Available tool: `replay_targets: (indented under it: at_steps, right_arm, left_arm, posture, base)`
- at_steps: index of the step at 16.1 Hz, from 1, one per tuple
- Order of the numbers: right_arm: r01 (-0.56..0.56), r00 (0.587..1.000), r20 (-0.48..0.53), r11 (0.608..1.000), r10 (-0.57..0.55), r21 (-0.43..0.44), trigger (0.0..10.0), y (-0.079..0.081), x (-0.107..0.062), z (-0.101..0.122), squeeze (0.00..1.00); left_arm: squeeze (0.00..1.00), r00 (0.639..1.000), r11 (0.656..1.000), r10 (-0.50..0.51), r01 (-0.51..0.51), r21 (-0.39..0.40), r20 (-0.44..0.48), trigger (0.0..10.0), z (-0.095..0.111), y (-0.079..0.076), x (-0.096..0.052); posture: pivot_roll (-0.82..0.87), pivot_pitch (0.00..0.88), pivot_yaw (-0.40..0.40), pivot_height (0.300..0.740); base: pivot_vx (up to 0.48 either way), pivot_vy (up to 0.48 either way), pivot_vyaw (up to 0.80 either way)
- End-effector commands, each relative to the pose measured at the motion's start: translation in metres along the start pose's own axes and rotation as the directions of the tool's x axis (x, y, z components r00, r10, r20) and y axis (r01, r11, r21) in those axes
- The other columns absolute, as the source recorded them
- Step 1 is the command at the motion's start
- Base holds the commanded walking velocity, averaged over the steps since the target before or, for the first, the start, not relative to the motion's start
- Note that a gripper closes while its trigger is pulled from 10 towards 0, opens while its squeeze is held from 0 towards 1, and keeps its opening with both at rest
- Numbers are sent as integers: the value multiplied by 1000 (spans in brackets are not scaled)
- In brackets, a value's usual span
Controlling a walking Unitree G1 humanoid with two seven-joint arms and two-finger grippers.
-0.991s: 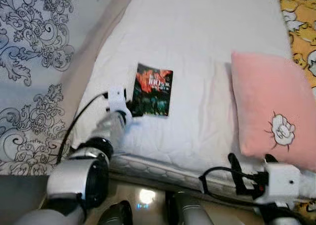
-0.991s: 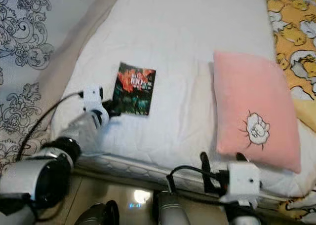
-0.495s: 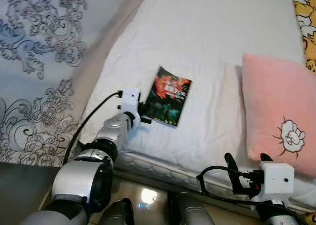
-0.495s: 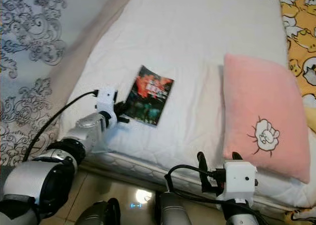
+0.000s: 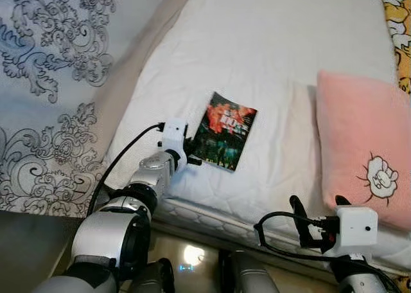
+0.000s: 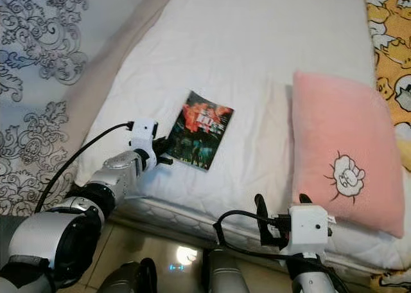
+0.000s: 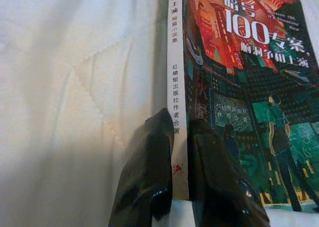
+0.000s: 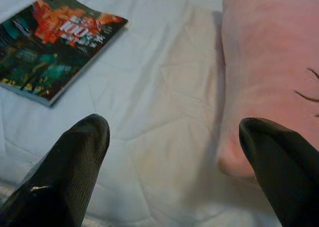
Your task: Clean up the room
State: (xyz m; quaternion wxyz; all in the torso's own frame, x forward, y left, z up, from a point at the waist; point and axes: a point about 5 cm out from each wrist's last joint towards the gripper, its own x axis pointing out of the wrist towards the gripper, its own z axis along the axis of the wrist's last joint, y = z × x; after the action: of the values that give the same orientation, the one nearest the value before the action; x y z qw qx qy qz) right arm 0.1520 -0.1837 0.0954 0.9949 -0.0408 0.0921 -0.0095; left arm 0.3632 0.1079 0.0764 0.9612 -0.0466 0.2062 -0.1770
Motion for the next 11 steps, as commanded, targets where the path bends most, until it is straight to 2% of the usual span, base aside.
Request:
replay_targets:
  at_steps: [1,2,3,5,7,11]
  right_arm:
    - [9,1000,-25,1000,-9,-12,10000,-4,-1,-5,0]
    - [9,1000,-25,1000,-9,-13,10000,-4,-1,-5,0]
    - [7,1000,-22,1000,-7,-13,10000,-4,1,-4,0]
    - [11,1000,-15,1000,-11,-11,10000,-4,5,-5,0]
    - [16,1000,-9,1000,-16,-8,10000,-4,9,-6,0]
    - [51,999,6,998,-52,48,10000,-8,26,-11,0]
  left_arm:
    - [0,999,999,28,-29,-29,-37,10000,-11,3,-2]
    - [0,999,1000,20,-21,-20,-42,10000,-12,1,-2]
    - [1000,998,1000,5,-4,16,-58,10000,-15,-1,-1]
    - [1000,997,994,-4,13,112,-79,10000,-15,-1,-2]
    - [1000,997,987,-6,19,161,-78,10000,-11,2,-2]
    - [1000,997,950,13,11,313,-74,10000,1,13,-4]
  posture:
    - [-248,217,-69,740]
    - [-248,214,-70,740]
    - [-249,206,-67,740]
    - [-246,185,-58,740]
    - [-239,159,-46,740]
    - [-221,69,-5,740]
  base:
    - [0,0,0]
    - [0,0,0]
    - [0,0,0]
    - [0,0,0]
    - [0,0,0]
    - [0,0,0]
